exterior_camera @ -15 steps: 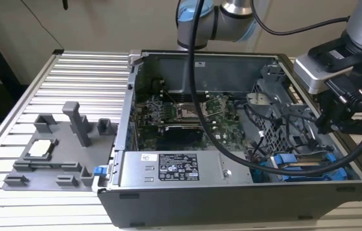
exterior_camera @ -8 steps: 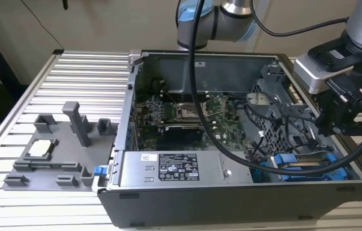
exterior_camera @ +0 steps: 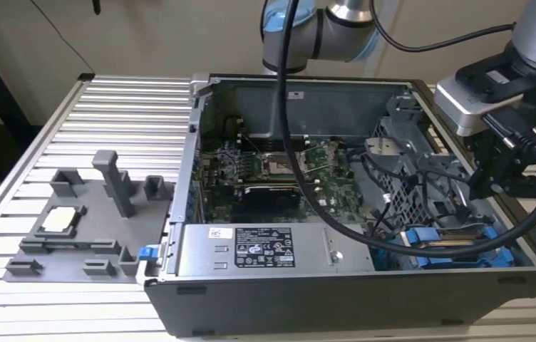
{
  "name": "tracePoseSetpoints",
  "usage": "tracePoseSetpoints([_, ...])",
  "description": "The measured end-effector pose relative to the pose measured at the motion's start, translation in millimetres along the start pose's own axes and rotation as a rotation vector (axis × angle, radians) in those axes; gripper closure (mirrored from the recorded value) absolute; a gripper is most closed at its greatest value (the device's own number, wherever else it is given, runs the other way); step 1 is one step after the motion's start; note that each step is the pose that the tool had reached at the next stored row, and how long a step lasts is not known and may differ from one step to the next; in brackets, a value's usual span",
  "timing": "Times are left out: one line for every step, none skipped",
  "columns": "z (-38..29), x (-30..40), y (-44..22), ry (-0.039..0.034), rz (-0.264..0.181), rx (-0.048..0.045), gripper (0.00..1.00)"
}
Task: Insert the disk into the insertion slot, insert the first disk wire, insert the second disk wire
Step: 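Insert the first disk wire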
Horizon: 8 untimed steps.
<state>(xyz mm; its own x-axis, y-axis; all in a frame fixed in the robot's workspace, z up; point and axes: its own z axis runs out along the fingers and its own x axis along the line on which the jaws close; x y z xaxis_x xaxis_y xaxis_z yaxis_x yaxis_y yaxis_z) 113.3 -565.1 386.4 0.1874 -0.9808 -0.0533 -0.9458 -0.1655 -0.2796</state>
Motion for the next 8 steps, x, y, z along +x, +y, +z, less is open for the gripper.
tracePoseSetpoints([0.3,0.0,0.1,0.0001,0.000,0.0000,0.81])
tracePoseSetpoints([0.6,0.1,-0.4,0.0002,0.000,0.0001,0.81])
tracePoseSetpoints([1.4,0.6,-2.4,0.0004,0.000,-0.0006,0.81])
tracePoseSetpoints([2.6,1.1,-4.9,0.0023,0.000,-0.0024,0.81])
tracePoseSetpoints([3.4,1.5,-7.1,0.0070,-0.002,-0.0046,0.81])
tracePoseSetpoints([4.2,1.8,-9.3,0.0156,-0.004,-0.0088,0.81])
tracePoseSetpoints([4.8,2.2,-11.1,0.0249,-0.006,-0.0142,0.81])
tracePoseSetpoints([5.4,2.5,-12.8,0.0339,-0.009,-0.0211,0.81])
